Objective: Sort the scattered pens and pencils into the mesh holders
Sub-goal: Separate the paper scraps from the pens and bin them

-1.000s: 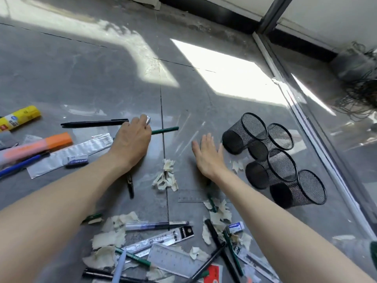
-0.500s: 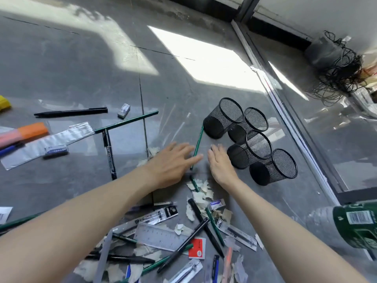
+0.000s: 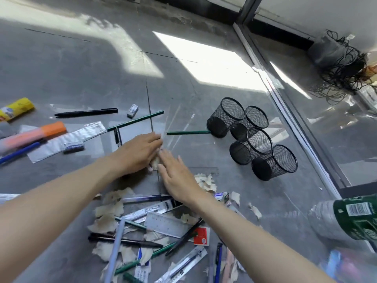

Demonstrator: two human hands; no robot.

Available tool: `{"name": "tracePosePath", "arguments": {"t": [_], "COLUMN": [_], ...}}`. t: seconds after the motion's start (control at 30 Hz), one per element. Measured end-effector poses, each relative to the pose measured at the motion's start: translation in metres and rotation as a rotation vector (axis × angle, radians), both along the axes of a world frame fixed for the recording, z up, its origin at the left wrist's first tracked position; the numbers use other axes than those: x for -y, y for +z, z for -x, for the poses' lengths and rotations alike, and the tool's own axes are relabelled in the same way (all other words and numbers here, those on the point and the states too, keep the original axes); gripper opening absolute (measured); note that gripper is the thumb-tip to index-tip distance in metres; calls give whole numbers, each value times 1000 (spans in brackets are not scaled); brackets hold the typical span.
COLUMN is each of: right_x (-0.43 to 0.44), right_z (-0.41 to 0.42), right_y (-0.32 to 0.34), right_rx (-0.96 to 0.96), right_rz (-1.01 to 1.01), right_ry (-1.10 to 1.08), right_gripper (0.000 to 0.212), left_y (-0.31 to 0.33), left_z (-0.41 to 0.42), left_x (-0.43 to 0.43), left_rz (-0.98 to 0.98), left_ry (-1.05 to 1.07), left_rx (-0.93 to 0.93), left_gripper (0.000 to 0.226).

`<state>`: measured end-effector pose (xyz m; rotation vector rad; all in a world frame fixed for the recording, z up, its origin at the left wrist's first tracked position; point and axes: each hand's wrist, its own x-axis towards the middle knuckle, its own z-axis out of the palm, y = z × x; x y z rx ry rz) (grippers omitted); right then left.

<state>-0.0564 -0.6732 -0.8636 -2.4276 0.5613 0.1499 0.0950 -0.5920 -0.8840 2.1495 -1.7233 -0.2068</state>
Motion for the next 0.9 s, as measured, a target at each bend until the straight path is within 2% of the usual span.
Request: {"name": "tracePosePath", "arguments": {"t": [0.03,0.1,0.17,0.27,0.33,0.43,0.53,0.67,0.8,0.9], "right_x": [2,18,45,64,55,30,15,13,15,14], "right_z": [0,2,9,28,45,66,70,66,67,69], "right_y": [0,-2,-8,-12,-13,-8,-7,-2,4,8], "right_rx": [37,76,21,-157,-167,-29,4,-4,-31,12], "right_rz": [24,12,32,93,109,197,303,225,156,151], "right_ry": [-21,-218,-365,-323,-281,-243,-241,-365,-395,-423], "right_gripper": [45,45,43,45,49,49,31,5,6,3], "left_y": [5,9,10,10,13,17,19,13,-4,0], "left_z": [6,21,41,60,58,50,57,81,88,88], "left_x": [-5,-12,-13,-21,-26,-27,-25,-33,-57,-71], "left_rz": [-19,-121,-158,-192,-161,-122,-187,-197,-79,-72], "left_ry": [71,155,105,19,67,160,79,-23,1,-77], "left_rx": [-98,-337,-465,-563,-553,-524,-487,-462,-382,-249], "left_gripper": [43,44,44,45,45,45,43,47,41,22]}}
